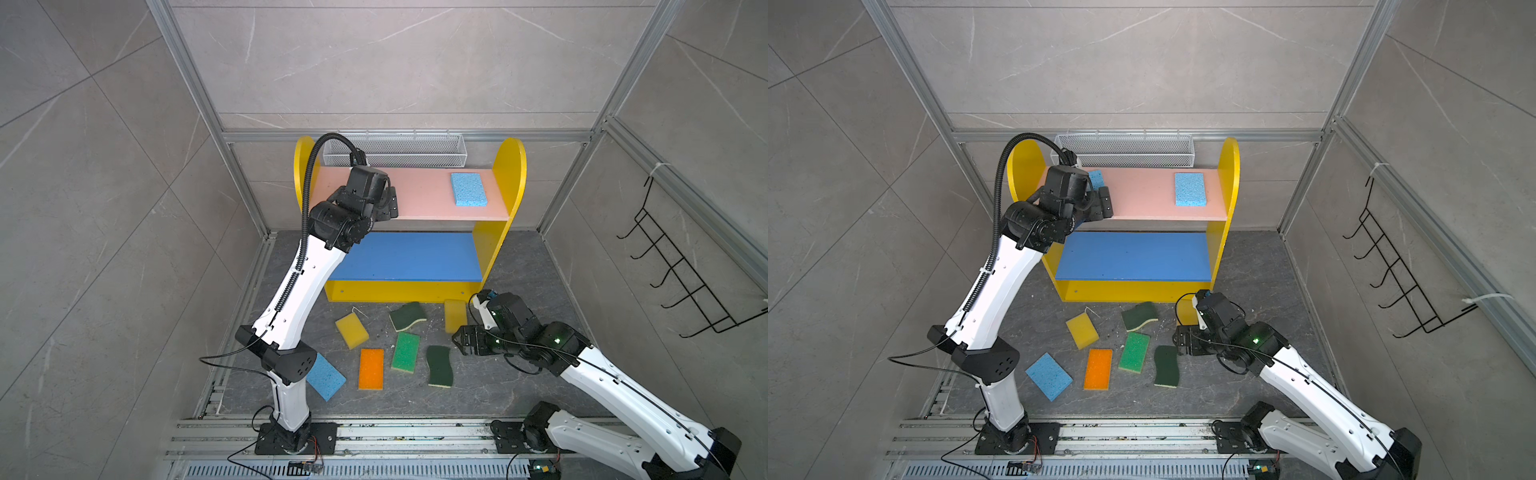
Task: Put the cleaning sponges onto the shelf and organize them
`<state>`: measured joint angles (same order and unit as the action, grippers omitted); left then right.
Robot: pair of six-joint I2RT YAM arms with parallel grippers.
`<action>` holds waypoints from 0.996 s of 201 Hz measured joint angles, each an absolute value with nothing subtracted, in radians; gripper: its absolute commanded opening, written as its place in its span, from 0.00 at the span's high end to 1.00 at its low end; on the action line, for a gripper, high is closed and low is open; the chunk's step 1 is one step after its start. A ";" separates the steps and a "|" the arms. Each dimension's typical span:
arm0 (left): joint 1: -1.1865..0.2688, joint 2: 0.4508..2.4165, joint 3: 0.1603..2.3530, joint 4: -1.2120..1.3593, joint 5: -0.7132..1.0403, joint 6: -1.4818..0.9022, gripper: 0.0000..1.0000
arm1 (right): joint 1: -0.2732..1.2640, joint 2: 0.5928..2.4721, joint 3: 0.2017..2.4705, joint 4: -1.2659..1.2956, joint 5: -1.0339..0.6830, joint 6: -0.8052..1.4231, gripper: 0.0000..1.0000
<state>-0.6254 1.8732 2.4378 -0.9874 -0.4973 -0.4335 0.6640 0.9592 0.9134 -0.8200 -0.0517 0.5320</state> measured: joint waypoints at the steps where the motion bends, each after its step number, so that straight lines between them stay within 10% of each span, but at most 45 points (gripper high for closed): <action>1: -0.625 1.873 2.438 -0.987 -0.497 -0.434 0.00 | 0.664 0.959 0.913 -0.820 -0.052 0.532 0.07; 200: -0.675 2.019 2.591 -1.017 -0.715 -0.465 0.09 | 0.664 0.938 0.901 -0.851 -0.039 0.520 0.07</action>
<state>-0.6746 2.0186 2.5912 -1.0168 -0.7147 -0.4648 0.6640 0.9382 0.9012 -0.8509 -0.0395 0.5201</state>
